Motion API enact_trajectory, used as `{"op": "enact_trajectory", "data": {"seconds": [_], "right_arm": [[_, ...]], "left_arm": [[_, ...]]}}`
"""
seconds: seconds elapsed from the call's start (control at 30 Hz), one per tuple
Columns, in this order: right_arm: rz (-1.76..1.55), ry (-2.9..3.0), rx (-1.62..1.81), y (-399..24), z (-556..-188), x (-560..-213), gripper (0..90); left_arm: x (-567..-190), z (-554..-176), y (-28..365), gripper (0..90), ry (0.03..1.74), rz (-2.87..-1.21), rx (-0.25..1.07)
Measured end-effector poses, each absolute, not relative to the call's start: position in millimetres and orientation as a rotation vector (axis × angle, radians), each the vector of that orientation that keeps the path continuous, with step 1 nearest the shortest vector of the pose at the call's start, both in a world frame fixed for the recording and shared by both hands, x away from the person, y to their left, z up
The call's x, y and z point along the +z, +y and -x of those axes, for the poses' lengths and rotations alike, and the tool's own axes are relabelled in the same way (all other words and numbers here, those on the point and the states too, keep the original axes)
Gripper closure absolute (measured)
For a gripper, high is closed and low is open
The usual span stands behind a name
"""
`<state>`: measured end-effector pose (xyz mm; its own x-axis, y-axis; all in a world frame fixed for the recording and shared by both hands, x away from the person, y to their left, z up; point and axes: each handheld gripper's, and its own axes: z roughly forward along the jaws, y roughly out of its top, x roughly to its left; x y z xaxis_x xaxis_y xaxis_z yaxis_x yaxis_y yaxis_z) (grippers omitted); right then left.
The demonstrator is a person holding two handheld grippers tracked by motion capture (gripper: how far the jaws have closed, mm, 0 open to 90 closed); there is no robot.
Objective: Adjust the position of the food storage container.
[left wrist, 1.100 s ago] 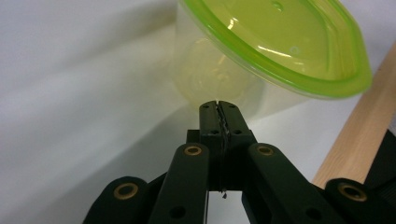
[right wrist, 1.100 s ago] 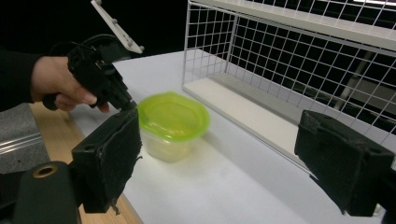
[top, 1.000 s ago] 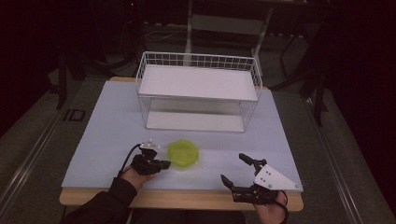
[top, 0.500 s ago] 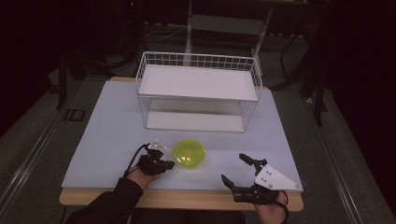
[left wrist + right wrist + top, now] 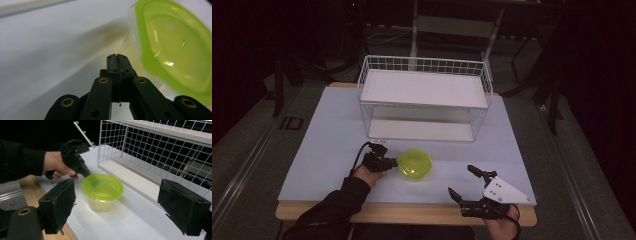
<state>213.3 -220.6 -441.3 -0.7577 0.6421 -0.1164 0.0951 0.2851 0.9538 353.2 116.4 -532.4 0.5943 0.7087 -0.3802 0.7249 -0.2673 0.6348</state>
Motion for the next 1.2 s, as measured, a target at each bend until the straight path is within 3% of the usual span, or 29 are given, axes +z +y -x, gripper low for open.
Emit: {"op": "enact_trajectory", "data": {"seconds": [0.63, 0.87, 1.07, 1.2], "right_arm": [[-0.652, 2.073, 1.486, -222.0, -212.9, -440.2, 14.4], [-0.659, 2.078, 1.482, -222.2, -213.7, -440.7, 14.4], [-0.66, 2.107, 1.462, -220.3, -215.5, -442.5, 14.4], [-0.661, 2.111, 1.453, -220.2, -217.1, -442.8, 14.4]], "left_arm": [[-535.6, -316.3, 70.6, 90.0, 1.056, -2.078, -0.131], [-523.3, -316.6, 82.9, 89.7, 1.08, -2.049, -0.088], [-509.4, -310.4, 100.6, 81.4, 1.102, -2.024, -0.034], [-496.4, -303.1, 109.9, 64.5, 1.081, -2.006, 0.006]]}}
